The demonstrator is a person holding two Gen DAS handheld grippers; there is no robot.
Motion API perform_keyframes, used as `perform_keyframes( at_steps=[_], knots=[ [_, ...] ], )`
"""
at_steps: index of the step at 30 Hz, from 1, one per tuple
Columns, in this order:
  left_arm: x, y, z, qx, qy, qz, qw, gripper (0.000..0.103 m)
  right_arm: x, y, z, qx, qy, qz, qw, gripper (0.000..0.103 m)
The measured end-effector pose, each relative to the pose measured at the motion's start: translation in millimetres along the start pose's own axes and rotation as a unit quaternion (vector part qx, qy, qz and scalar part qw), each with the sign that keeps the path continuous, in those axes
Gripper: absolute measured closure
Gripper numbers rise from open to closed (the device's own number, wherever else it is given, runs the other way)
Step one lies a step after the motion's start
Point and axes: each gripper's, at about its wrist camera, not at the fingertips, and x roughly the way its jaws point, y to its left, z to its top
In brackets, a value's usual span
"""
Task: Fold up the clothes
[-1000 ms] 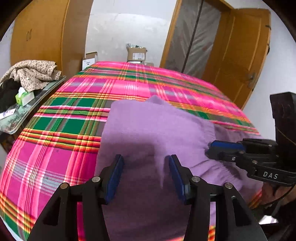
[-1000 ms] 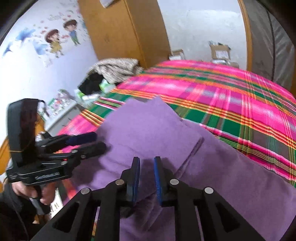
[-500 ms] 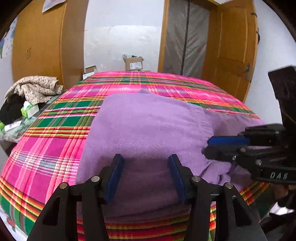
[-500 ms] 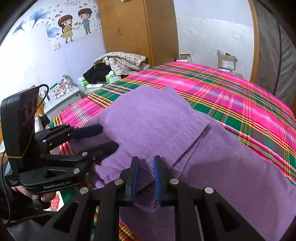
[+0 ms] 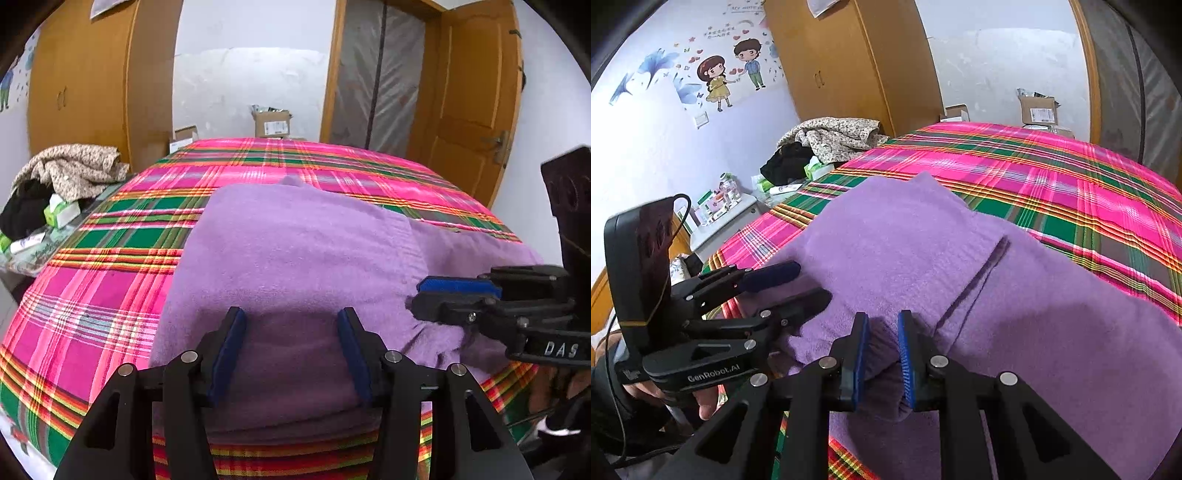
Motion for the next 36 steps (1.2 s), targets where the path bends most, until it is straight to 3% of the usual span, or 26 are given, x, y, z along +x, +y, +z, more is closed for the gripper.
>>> perform_keyframes(
  at_steps=[10,15,24,36],
  knots=[
    [-1.6,1.1,10.2,-0.003,0.038,0.016,0.9992,0.045,-6.6,-1.7,1.3,0.017,-0.007,-0.001,1.0,0.091],
    [-9.8,9.2,27.5,-0.004,0.02,0.032,0.9993,0.045,-23.4,-2.2,22.9,0.007,-0.033,-0.02,0.999,0.092],
    [9.7,15.6,73.1,0.01,0.009,0.055,0.9984,0.045,-4.5,-24.3,58.0,0.025,-0.041,-0.047,0.998,0.093],
    [51.2,41.3,99.0,-0.012,0.045,0.035,0.9983,0.045,24.4,-55.1,62.3,0.07,-0.016,-0.066,0.995,0.093]
  ],
)
